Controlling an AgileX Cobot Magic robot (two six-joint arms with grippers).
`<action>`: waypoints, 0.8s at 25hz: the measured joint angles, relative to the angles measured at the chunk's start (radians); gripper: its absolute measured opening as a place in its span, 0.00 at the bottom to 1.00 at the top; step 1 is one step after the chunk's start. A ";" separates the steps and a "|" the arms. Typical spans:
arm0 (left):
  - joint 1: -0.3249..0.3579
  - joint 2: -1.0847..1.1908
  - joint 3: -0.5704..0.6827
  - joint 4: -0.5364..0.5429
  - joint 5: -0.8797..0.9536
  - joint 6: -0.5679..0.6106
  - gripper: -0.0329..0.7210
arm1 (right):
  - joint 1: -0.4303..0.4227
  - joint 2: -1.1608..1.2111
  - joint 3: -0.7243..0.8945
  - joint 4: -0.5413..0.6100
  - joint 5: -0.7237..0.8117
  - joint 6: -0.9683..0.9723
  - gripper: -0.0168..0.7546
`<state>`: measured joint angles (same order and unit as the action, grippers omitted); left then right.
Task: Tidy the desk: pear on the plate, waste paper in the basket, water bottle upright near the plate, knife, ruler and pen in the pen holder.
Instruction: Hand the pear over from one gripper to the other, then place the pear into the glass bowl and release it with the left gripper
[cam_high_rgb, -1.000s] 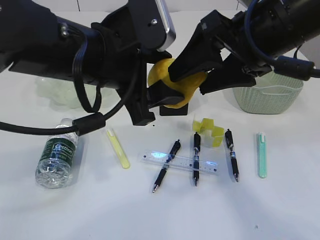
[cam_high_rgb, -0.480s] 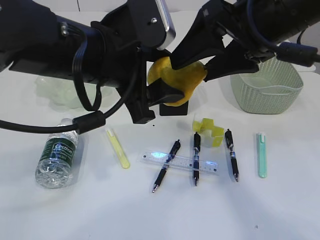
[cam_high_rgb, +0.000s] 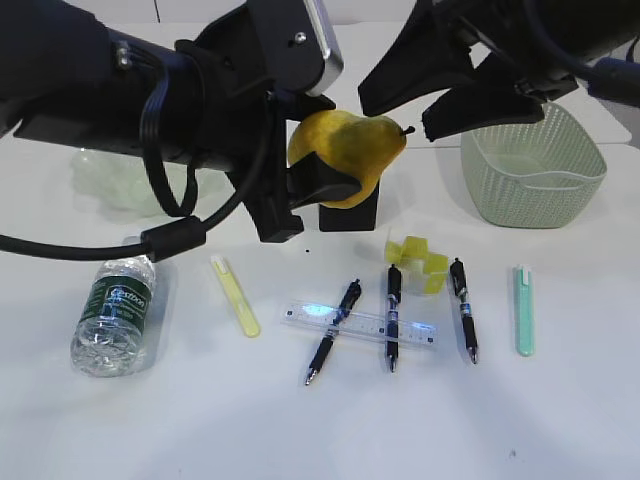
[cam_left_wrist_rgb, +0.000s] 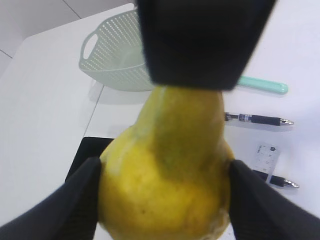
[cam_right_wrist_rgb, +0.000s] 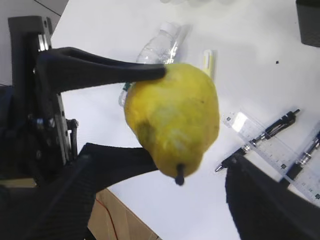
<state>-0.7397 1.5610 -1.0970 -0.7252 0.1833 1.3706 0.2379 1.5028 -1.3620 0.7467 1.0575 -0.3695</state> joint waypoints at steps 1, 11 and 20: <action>0.006 0.000 0.000 0.000 0.000 0.000 0.68 | -0.010 -0.004 0.000 0.000 0.005 0.000 0.80; 0.090 0.000 0.000 0.000 0.000 0.000 0.67 | -0.109 -0.056 0.000 -0.174 0.035 0.083 0.80; 0.190 0.000 0.000 -0.007 -0.004 0.000 0.67 | -0.109 -0.058 0.000 -0.472 0.059 0.190 0.80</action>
<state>-0.5500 1.5610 -1.0970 -0.7318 0.1793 1.3706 0.1289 1.4443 -1.3620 0.2751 1.1168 -0.1798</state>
